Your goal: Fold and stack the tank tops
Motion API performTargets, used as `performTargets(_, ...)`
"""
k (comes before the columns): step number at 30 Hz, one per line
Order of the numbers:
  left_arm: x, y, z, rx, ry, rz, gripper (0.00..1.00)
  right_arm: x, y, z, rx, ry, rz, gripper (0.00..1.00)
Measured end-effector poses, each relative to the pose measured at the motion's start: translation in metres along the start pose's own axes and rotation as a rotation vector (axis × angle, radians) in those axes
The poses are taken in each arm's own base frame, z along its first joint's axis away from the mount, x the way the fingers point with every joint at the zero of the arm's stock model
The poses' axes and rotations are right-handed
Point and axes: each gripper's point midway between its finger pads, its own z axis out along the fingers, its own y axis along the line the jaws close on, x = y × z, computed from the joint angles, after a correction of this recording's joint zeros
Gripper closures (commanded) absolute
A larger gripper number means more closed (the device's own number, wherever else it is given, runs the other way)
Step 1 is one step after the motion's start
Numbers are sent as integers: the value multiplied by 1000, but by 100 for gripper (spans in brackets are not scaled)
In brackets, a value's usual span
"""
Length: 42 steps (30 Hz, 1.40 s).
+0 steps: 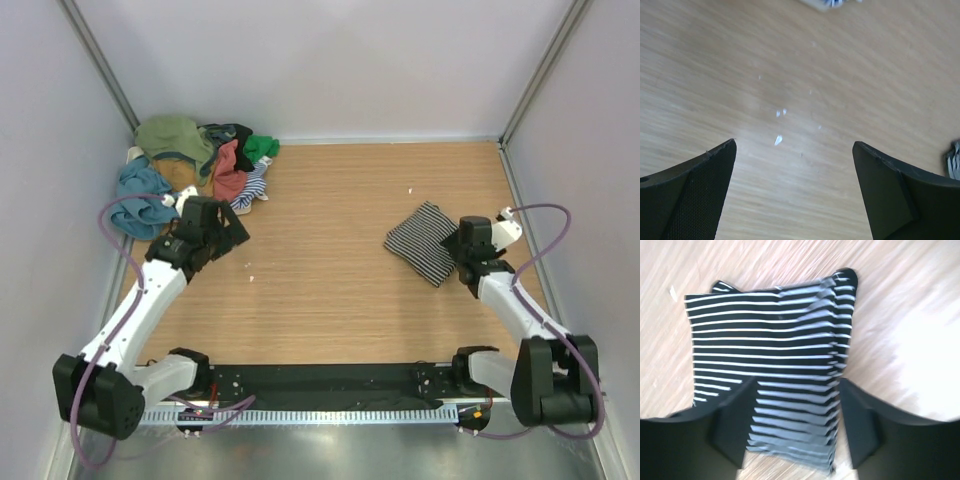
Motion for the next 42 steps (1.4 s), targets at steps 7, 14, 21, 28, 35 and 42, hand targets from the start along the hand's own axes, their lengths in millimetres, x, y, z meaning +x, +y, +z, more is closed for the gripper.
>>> performTargets(7,-114,12,19,-100,-134,-262,1,-43,-28,-39,63,-214,89,23)
performTargets(14,-167,80,64,-270,-171,-513,16,-43,-33,-49,18,-248,110,25)
performTargets(21,-166,104,129,-356,-94,-563,23,-21,-30,-36,5,-161,66,25)
performTargets(28,-175,106,191,-357,-67,-565,53,-18,-22,-35,-40,-150,66,26)
performTargets(35,-180,93,221,-287,-12,-545,100,-14,-21,-33,-55,-141,65,26)
performTargets(42,-186,79,194,-200,-21,-575,100,-14,-17,-34,-75,-140,67,27)
